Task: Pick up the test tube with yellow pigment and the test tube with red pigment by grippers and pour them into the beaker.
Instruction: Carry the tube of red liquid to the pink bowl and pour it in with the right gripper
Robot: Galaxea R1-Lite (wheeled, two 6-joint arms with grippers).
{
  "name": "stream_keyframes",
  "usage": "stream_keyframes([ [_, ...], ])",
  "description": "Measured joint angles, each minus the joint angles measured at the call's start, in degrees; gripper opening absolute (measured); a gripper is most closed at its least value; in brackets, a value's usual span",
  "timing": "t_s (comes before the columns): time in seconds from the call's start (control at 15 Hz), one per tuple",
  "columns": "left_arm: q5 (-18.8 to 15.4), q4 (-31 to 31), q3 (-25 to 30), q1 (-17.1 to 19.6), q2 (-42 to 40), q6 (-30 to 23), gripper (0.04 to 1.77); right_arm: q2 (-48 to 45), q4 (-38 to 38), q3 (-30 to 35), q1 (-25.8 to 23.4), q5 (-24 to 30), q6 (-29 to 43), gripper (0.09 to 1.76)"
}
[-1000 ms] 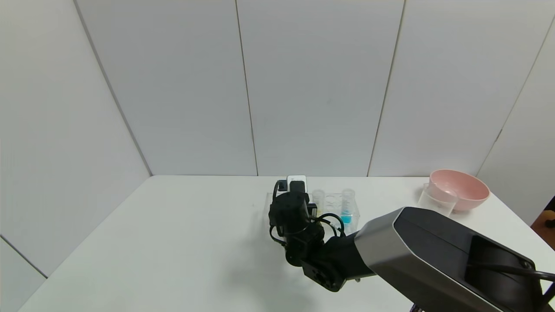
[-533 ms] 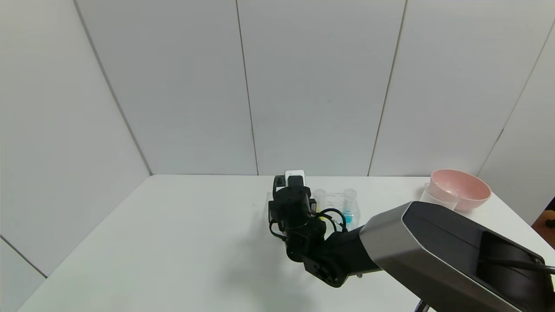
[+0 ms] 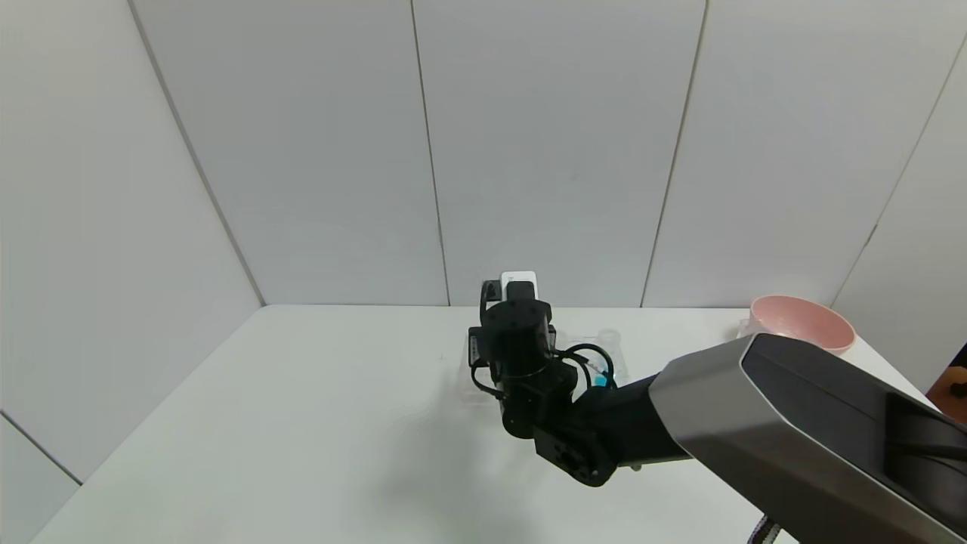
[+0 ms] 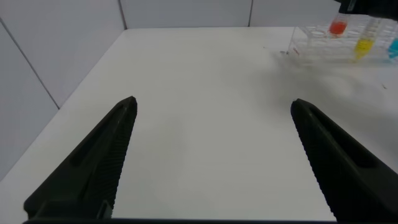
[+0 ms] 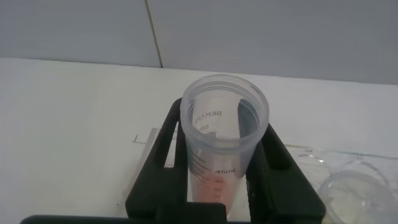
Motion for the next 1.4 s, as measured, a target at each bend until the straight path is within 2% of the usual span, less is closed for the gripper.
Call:
stream_keyframes([
  [0.47, 0.0, 0.0, 0.0, 0.0, 0.0, 0.0, 1.76, -7.44, 0.43, 0.33, -1.63, 1.18, -5.77, 0.59],
  [0.73, 0.0, 0.0, 0.0, 0.0, 0.0, 0.0, 1.76, -14.54, 0.49, 3.33, -7.34, 5.38, -9.52, 0.58],
  [0.87, 0.0, 0.0, 0.0, 0.0, 0.0, -0.02, 1.76, -19.32, 0.38, 7.49, -12.37, 9.86, -10.63, 0.59],
  [1.07, 0.0, 0.0, 0.0, 0.0, 0.0, -0.02, 1.76, -27.04, -0.17, 17.52, -22.38, 19.63, -11.36, 0.58],
  [1.4, 0.0, 0.0, 0.0, 0.0, 0.0, -0.02, 1.76, -37.12, -0.52, 31.74, -43.65, 41.59, -13.29, 0.58],
])
